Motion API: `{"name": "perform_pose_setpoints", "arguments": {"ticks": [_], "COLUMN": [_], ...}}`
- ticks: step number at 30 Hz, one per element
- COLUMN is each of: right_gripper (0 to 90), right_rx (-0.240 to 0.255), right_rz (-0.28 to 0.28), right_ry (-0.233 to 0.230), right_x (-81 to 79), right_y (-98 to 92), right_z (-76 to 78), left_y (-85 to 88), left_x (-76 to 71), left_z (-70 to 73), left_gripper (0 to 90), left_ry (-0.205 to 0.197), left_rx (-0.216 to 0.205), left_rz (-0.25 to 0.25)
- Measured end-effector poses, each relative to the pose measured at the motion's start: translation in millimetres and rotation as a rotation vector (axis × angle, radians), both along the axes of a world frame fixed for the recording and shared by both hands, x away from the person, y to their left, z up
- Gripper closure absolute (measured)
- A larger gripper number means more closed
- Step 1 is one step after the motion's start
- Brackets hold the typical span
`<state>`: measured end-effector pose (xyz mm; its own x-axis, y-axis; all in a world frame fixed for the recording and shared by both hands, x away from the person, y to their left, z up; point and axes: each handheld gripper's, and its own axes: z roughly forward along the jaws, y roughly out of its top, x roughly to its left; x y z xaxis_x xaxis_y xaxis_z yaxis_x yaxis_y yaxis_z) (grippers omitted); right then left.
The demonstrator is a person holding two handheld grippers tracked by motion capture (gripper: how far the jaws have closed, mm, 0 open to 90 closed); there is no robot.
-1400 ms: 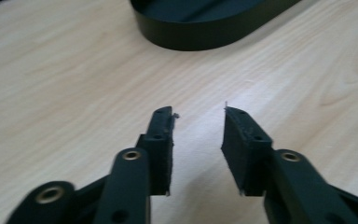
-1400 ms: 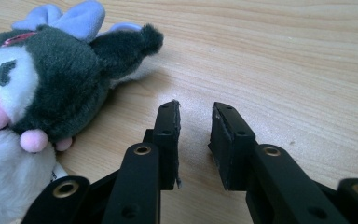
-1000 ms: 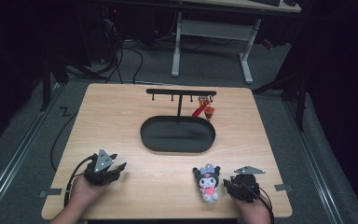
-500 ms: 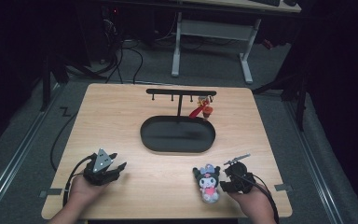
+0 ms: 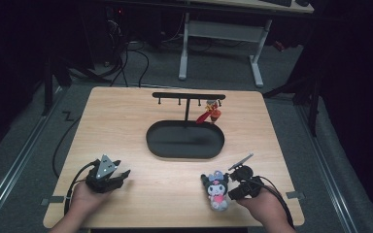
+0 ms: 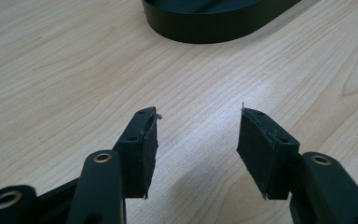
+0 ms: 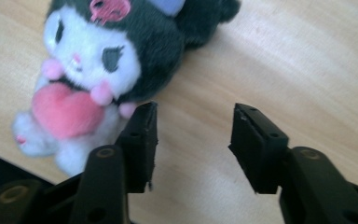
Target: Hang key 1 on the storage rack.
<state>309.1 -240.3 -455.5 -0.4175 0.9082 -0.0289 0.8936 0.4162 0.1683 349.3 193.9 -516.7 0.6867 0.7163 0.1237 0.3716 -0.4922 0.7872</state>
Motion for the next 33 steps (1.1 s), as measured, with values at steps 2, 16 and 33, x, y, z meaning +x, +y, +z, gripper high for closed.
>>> {"name": "perform_pose_setpoints", "arguments": {"ticks": [2,16,33], "right_gripper": [45.1,16.2,24.8], "right_rx": [-0.009,0.068,0.033], "right_rz": [-0.001,-0.004,-0.009], "right_ry": [0.006,0.069,0.143], "right_x": [-1.1,0.3,6.8], "right_y": [1.7,33.6,49.8], "right_z": [2.2,15.2,-29.5], "left_y": [-0.4,-6.6,-7.5], "left_x": [0.3,1.3,-0.3], "left_z": [-0.1,-3.0,-5.1], "left_gripper": [48.2,48.2,48.0], "left_ry": [0.007,0.021,0.028], "left_rx": [0.001,0.016,0.034], "left_rz": [-0.004,-0.033,-0.047]}}
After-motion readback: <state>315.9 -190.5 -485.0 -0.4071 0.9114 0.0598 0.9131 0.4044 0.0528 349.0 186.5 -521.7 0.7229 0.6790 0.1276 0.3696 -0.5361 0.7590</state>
